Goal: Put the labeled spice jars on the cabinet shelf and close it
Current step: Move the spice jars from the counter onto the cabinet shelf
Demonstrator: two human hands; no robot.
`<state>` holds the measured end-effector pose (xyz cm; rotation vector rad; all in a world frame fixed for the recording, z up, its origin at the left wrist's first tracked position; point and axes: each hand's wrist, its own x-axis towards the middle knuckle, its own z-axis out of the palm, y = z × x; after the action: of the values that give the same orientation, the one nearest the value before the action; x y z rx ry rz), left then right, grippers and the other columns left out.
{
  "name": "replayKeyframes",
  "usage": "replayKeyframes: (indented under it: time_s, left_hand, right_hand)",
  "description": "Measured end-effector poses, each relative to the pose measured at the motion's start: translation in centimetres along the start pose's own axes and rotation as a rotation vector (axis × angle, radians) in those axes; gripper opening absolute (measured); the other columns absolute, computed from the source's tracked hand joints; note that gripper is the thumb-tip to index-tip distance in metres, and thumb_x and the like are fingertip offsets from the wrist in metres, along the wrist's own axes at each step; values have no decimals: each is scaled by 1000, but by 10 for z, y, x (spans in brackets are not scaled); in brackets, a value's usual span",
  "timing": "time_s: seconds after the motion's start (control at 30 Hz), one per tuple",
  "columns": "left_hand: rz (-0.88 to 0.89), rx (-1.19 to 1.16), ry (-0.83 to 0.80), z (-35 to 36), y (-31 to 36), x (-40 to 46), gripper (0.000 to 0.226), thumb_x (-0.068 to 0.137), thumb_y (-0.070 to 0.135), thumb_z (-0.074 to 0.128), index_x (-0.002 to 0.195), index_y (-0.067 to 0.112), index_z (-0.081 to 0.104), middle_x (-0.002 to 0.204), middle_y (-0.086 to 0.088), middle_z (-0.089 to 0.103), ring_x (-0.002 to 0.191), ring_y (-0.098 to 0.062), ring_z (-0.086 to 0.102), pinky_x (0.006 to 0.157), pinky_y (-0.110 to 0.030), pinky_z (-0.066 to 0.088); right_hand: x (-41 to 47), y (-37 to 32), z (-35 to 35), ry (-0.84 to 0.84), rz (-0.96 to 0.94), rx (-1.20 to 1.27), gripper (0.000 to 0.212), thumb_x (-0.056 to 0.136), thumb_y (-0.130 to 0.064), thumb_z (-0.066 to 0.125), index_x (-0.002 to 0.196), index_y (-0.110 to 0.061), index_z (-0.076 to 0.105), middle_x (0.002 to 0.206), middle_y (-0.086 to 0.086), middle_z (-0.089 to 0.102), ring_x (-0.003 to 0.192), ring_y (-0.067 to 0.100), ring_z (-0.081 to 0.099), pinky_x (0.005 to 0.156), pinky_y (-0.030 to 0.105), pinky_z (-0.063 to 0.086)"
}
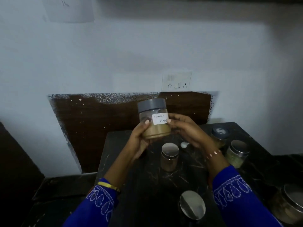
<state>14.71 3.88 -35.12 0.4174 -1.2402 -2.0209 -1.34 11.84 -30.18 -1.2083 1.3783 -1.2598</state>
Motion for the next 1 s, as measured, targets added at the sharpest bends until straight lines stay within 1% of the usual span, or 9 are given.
replayKeyframes:
  time_s: [0.1, 0.2, 0.33, 0.4, 0.5, 0.63, 0.83, 0.9, 1.0]
  left_hand:
    - [35, 34, -59, 7, 15, 13, 82, 50, 51, 83, 117, 11, 58, 109, -10, 69, 99, -24, 67, 83, -39, 58]
    - [121, 153, -12, 12, 29, 25, 79, 63, 55, 73, 125, 11, 52, 116, -9, 65, 105, -22, 64, 80, -33, 57]
    - [250, 309, 62, 25, 53, 41, 49, 89, 38, 39, 127, 9, 48, 122, -14, 60, 111, -26, 58, 88, -36, 54]
    - [313, 398, 125, 35, 71, 48, 41, 95, 33, 38, 124, 6, 51, 126, -20, 57, 116, -31, 55, 96, -43, 48]
    - [431, 544, 249, 47, 102, 63, 27, 98, 26, 38, 114, 14, 57, 125, -17, 55, 117, -28, 54, 95, -37, 48]
    - [630, 710, 316, 62, 151, 86, 40, 99, 29, 38, 136, 13, 44, 129, -8, 53, 116, -21, 53, 86, -22, 48]
    - [906, 804, 401, 90, 254, 114, 44, 94, 36, 45, 129, 11, 53, 128, -11, 56, 112, -22, 57, 94, -34, 50]
    - [986, 835, 426, 100, 288, 121, 39, 96, 31, 45, 128, 11, 55, 127, -11, 54, 112, -19, 55, 94, -28, 47]
    - [1084, 878, 446, 116, 333, 130, 38, 97, 31, 42, 128, 12, 52, 120, -9, 54, 106, -16, 53, 90, -22, 44]
  right_hand:
    - [3, -7, 1, -20, -79, 73, 29, 91, -11, 52, 119, -16, 55, 115, 5, 63, 106, 20, 60, 88, 34, 51]
    - [13, -18, 0, 52, -160, 140, 32, 87, -8, 58, 116, -20, 51, 107, 2, 64, 104, 20, 61, 88, 35, 52]
    - [26, -36, -1, 96, -251, 182, 36, 87, -6, 58, 119, -17, 46, 104, -1, 66, 104, 16, 61, 89, 30, 52]
    - [34, -47, -2, 116, -289, 221, 43, 87, -7, 58, 128, -12, 43, 107, 2, 66, 108, 20, 60, 91, 32, 51]
    - [49, -70, -5, 151, -336, 238, 48, 87, -11, 60, 131, -13, 41, 117, 11, 64, 112, 25, 59, 96, 38, 49]
    - [74, -122, -7, 202, -454, 143, 52, 87, -16, 62, 134, -16, 39, 129, 14, 57, 116, 26, 57, 98, 39, 50]
    - [111, -225, -8, 198, -669, 73, 44, 87, -14, 61, 128, -11, 44, 124, 16, 59, 109, 27, 60, 93, 38, 51]
    - [120, -259, -7, 166, -738, 80, 38, 88, -12, 61, 123, -13, 46, 119, 13, 60, 106, 24, 60, 92, 37, 51]
    - [134, -305, -3, 213, -830, 16, 45, 87, -17, 62, 129, -12, 45, 115, 10, 58, 105, 23, 60, 90, 35, 51]
